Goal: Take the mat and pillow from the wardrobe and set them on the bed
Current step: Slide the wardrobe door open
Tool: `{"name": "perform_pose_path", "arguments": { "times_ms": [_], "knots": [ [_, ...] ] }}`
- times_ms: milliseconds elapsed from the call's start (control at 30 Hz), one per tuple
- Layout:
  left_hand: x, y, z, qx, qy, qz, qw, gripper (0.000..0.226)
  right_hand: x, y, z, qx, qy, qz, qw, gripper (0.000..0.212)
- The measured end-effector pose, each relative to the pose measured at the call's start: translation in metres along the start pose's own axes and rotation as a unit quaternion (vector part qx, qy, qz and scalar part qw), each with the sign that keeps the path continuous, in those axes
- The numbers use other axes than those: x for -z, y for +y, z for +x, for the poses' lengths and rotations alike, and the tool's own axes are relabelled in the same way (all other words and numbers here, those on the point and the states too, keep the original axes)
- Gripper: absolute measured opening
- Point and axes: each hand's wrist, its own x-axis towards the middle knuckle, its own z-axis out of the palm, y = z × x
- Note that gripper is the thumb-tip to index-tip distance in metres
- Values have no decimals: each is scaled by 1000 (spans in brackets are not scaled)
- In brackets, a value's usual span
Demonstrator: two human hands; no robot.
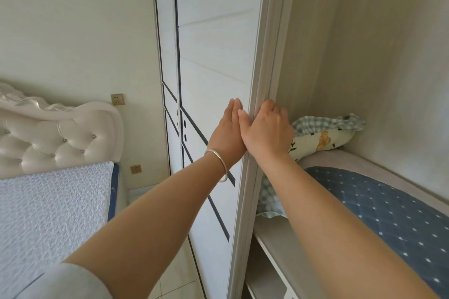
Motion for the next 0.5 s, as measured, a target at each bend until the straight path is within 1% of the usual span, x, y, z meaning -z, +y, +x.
{"name": "perform_pose_path", "arguments": {
  "times_ms": [167,233,333,433,500],
  "knots": [
    [-6,-1,2,10,10,-33,999,55,0,1,2,8,-4,-13,1000,53],
    [1,4,-2,38,24,-93,995,59,1,0,2,4,-11,-8,1000,54],
    [3,3,0,55,41,-139,988,66,0,2,3,-3,-29,2,1000,57],
    [-1,2,2,90,21,-208,974,65,-2,4,2,-10,-59,36,998,60],
    [1,6,-1,101,44,-252,961,64,-2,6,2,-9,-74,52,996,62]
  ]
}}
